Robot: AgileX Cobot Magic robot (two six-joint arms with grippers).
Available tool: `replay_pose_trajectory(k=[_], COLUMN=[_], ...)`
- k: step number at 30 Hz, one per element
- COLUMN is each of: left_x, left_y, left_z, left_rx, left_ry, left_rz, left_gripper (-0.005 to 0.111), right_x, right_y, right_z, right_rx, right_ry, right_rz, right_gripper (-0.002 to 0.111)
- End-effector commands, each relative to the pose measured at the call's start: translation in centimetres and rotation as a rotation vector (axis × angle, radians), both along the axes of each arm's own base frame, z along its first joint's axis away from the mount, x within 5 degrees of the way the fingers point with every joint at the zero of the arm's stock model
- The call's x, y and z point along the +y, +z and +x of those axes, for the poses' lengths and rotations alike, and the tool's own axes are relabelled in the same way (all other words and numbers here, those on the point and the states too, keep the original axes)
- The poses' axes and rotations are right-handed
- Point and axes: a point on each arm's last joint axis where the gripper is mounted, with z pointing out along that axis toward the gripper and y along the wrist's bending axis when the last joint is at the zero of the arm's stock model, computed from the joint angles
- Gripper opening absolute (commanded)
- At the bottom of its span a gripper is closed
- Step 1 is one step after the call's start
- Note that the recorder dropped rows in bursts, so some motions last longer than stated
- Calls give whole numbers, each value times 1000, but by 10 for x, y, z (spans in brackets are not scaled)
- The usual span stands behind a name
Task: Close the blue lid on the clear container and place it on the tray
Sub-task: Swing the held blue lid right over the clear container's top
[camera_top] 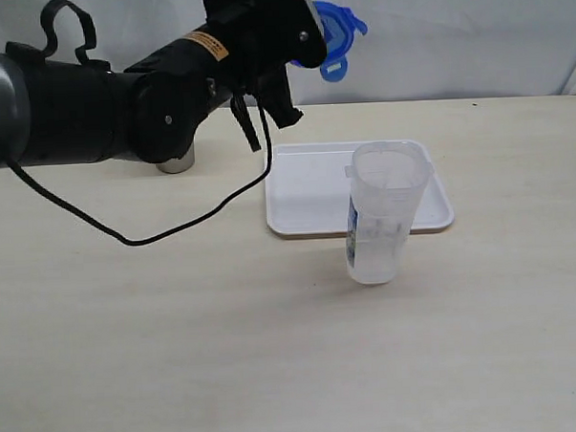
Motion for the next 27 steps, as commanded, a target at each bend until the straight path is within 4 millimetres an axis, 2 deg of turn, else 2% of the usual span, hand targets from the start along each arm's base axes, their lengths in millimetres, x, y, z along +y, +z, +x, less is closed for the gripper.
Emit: replay_pose_trajectory(k=[1, 9, 18, 23, 25, 27], left_x=[-4, -37, -46, -46, -49, -54], left_y=[-2, -4, -4, 10, 9, 0], left_z=[-2, -31, -41, -40, -42, -46], left_rx=[65, 34, 0, -199, -273, -271], left_ry=[1, -142, -174, -44, -1, 1], left_rz=[-50, 38, 82, 46, 109, 195], left_gripper=[0, 0, 0, 0, 0, 0], right_x=[0, 0, 0, 0, 0, 0], right_y=[-1, -1, -1, -1, -1, -1], right_z=[0, 0, 0, 0, 0, 0], right_rx=[-5, -5, -5, -5, -5, -5], right_ry=[-3, -3, -3, -3, -3, -3], right_rz=[-7, -7, -7, -7, -7, -7], right_gripper=[5, 5, 5, 5, 5, 5])
